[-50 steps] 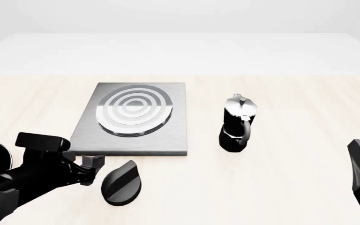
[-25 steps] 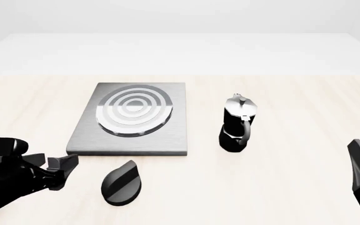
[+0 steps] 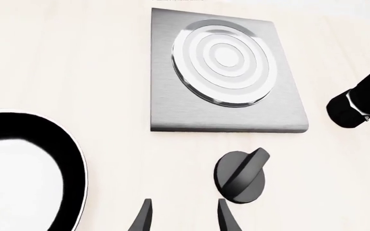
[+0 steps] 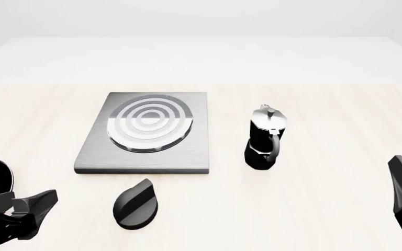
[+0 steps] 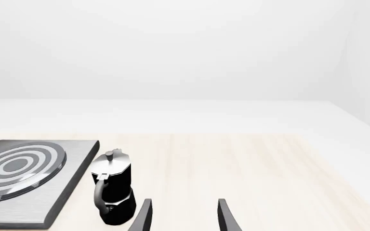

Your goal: Turn on the stove.

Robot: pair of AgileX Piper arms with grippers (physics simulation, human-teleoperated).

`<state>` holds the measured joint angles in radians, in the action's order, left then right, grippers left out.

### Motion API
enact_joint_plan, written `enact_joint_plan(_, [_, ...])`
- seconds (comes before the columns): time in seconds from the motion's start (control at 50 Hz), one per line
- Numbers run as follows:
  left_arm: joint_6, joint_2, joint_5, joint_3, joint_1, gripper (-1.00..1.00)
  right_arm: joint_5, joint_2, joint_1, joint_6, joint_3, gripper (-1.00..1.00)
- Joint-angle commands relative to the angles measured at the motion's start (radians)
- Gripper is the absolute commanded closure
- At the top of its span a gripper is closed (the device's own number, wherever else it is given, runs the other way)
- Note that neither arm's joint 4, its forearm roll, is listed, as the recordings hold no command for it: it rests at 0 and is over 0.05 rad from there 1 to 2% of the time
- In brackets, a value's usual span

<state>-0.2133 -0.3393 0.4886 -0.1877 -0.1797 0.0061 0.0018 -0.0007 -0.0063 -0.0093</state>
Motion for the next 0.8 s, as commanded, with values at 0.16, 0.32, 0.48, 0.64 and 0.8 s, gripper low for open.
enact_joint_plan(0.16, [-0.006,0.247,0.258,-0.027,0.057,-1.00,0.000,0.000,0.000,0.000,0.000,-1.00])
enact_joint_plan(0.32, [-0.014,0.321,0.339,-0.057,0.063,-1.00,0.000,0.000,0.000,0.000,0.000,-1.00])
enact_joint_plan(0.48, [0.003,0.338,0.360,-0.064,0.087,-1.00,0.000,0.000,0.000,0.000,0.000,-1.00])
enact_joint_plan(0.64, [0.007,0.339,0.365,-0.064,0.113,-1.00,0.000,0.000,0.000,0.000,0.000,-1.00])
enact_joint_plan(0.8, [0.011,0.339,0.375,-0.070,0.131,-1.00,0.000,0.000,0.000,0.000,0.000,-1.00])
